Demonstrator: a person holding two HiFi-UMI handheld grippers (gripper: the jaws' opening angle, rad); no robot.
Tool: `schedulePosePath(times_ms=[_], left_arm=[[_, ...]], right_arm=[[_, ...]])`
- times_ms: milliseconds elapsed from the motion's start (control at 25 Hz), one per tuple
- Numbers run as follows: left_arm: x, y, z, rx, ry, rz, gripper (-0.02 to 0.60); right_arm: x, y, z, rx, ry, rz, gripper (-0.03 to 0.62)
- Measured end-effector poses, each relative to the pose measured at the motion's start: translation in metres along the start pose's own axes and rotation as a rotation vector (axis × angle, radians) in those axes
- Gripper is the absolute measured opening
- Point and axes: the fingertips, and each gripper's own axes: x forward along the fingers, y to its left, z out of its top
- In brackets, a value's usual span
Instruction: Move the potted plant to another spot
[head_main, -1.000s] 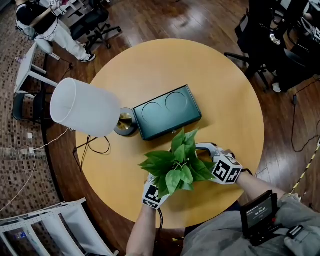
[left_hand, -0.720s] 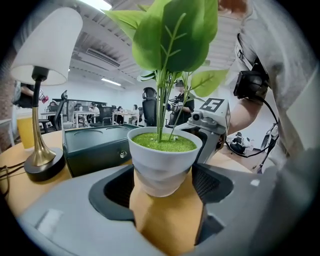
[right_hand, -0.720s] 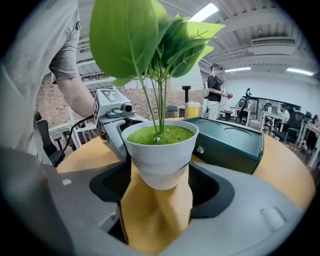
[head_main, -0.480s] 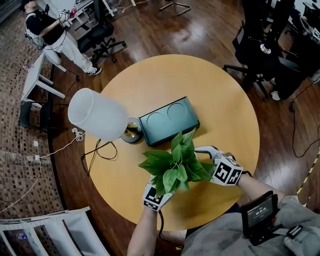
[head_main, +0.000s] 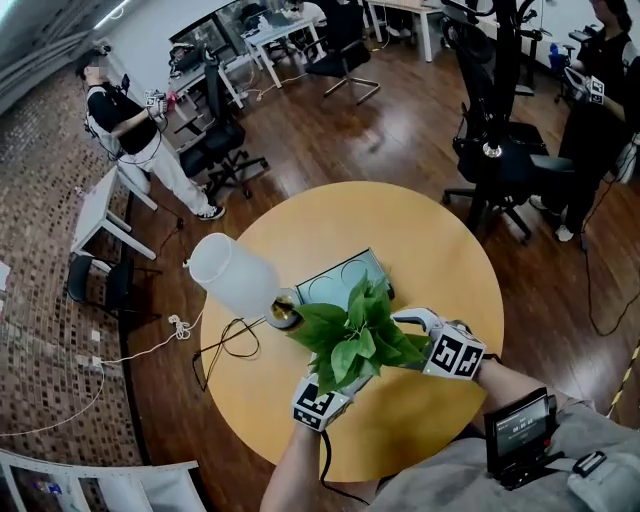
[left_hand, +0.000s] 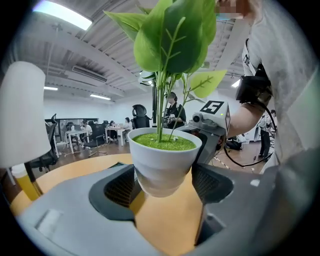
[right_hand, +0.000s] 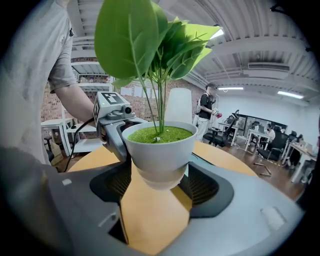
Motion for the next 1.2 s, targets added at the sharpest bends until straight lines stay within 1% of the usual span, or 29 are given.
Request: schedulePosePath(times_ms=[120, 320, 480, 720, 840, 960, 1200], left_arm=[[-0.006, -0.010, 0.020, 0.035, -0.018, -0.009, 0.364], [0.001, -0.006, 0.038, 0.065, -0.037, -0.030, 0.362], [0.012, -0.010, 0.041, 0.083, -0.041, -0.052, 0.362], [0.006, -0.033, 0.041, 0.092, -0.041, -0.098, 0.362], [0.006, -0.040, 0.045, 0.089, -0.036, -0.111, 0.362], [0.013, -0.044, 0.053, 0.095, -0.044, -0.107, 0.362], [0.061, -0.033, 0.061, 0.086, -0.037, -0.065, 0.362]], right_arm=[[-0.017, 0.005, 0.018, -0.018, -0.021, -0.036, 0.342], [-0.028, -0.008, 0.027, -0.031, -0.022, -0.079, 0.342], [-0.037, -0.013, 0.021, -0.023, -0.019, -0.106, 0.342], [-0.052, 0.007, 0.020, 0.000, -0.006, -0.150, 0.342], [-0.061, 0.010, 0.021, 0.008, -0.003, -0.159, 0.342], [-0.069, 0.007, 0.018, 0.011, -0.005, -0.155, 0.342], [-0.083, -0.036, -0.004, -0.010, -0.008, -0.116, 0.342]])
